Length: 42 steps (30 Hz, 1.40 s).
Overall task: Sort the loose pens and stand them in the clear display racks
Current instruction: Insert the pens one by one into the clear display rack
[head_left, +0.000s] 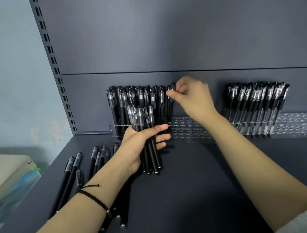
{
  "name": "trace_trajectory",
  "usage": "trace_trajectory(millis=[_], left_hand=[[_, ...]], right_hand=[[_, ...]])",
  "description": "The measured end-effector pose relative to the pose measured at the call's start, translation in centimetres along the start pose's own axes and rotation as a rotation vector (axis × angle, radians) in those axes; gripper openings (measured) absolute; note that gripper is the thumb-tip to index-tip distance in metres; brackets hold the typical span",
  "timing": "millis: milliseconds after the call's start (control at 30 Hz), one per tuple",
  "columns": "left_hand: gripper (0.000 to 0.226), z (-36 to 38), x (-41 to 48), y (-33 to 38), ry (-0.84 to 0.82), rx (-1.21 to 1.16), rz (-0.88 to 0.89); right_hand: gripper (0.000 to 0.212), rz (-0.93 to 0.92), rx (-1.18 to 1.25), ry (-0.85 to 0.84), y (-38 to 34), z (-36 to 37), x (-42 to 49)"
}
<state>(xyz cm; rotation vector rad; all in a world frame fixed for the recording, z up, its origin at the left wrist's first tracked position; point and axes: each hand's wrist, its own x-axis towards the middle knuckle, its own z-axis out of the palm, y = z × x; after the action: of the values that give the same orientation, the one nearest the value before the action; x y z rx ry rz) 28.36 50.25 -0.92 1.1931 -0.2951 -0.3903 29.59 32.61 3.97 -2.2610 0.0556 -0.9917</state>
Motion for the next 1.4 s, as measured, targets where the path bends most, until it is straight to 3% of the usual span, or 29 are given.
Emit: trace_trajectory(millis=[233, 400, 533, 667, 800, 867, 967, 1133, 1233, 1400], left_hand=[[0.028, 0.1, 0.0, 0.1, 0.013, -0.1, -0.029], [0.021, 0.0, 0.0, 0.1, -0.007, -0.13, -0.024], [0.03, 0.3, -0.2, 0.1, -0.04, -0.074, 0.056], [0.03, 0.1, -0.3, 0.4, -0.064, -0.051, 0.109], [0.03, 0.1, -0.4, 0.5, -0.086, -0.056, 0.115], [0.029, 0.0, -0.3, 0.5, -0.082, -0.099, 0.113], [0.023, -0.1, 0.1, 0.5, -0.021, -0.195, 0.083], [0.019, -0.5, 0.6, 0.0, 0.116, -0.197, 0.052], [0.016, -0.7, 0.8, 0.0, 0.152, -0.191, 0.048], [0.02, -0.6, 0.7, 0.0, 0.132, -0.104, 0.036]], right_hand=[[0.027, 0.023, -0.028, -0.096, 0.7, 0.1, -0.1], [0.033, -0.013, 0.053, 0.075, -1.4, -1.0, 0.1], [0.029, -0.025, 0.098, -0.203, -3.4, -1.4, -0.2], [0.019, 0.01, 0.175, -0.388, -4.2, -1.2, -0.7], [0.022, 0.116, 0.283, -0.529, -4.0, -1.5, -0.7], [0.017, 0.166, 0.364, -0.47, -3.9, -1.3, -0.7], [0.008, 0.19, 0.469, -0.238, -3.5, -1.5, -0.1], [0.015, 0.125, 0.375, 0.114, -1.9, -2.1, 1.1], [0.018, 0.107, 0.333, 0.179, -1.3, -2.0, 1.3], [0.008, 0.033, 0.218, 0.143, -1.4, -1.4, 0.8]])
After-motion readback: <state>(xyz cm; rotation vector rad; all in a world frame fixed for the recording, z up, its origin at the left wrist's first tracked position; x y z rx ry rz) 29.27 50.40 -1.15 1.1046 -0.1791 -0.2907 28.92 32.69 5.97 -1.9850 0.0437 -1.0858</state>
